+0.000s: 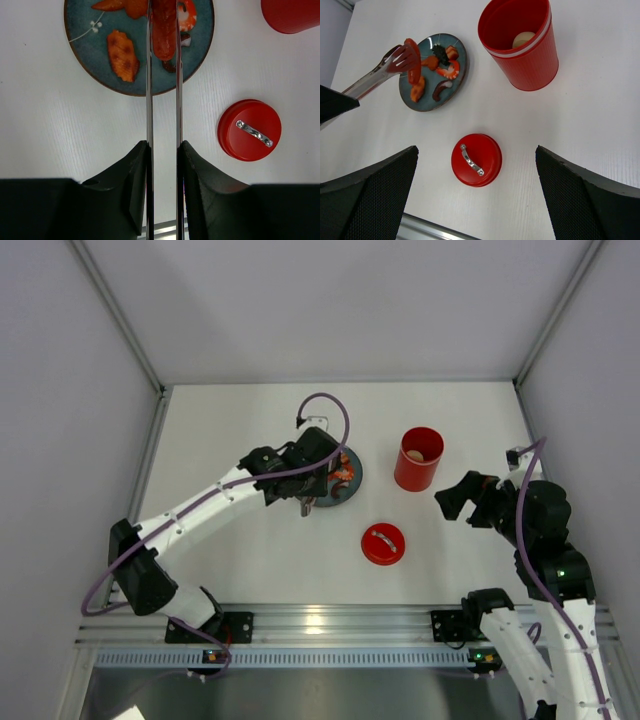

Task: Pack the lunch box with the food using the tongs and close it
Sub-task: Pick up the fake food from the plate, then place the fake food in the packing box.

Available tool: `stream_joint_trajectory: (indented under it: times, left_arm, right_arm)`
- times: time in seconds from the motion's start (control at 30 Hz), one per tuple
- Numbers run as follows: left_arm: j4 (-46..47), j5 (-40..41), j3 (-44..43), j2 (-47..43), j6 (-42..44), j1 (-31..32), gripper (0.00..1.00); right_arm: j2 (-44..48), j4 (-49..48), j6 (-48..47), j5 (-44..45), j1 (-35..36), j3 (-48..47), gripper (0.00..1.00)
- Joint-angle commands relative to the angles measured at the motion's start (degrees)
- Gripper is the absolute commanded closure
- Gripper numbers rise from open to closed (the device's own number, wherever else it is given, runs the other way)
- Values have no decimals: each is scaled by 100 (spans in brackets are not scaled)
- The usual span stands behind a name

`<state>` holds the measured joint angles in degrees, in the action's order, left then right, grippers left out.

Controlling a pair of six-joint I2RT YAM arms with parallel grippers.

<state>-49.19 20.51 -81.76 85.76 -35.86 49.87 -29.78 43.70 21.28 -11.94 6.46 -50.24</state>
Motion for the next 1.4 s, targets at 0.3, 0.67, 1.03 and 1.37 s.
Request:
stream_joint_trajectory:
  times: [0.3, 0.67, 1.03, 1.37]
  left_arm:
    - [1332, -390, -877, 108, 369, 410, 100]
    - [3433, -988, -570, 283, 501, 559, 100]
    - [3662, -1129, -1088, 1153, 580, 647, 100]
    - [3346, -1093, -1308, 1426, 632, 665, 87]
  right_arm:
    - [34, -169, 43, -1, -57, -135, 1]
    - [42, -55, 8, 96, -57, -258, 1]
    - [34, 24, -62, 148, -57, -364, 0]
    - [-1, 42, -97, 175, -57, -390, 1]
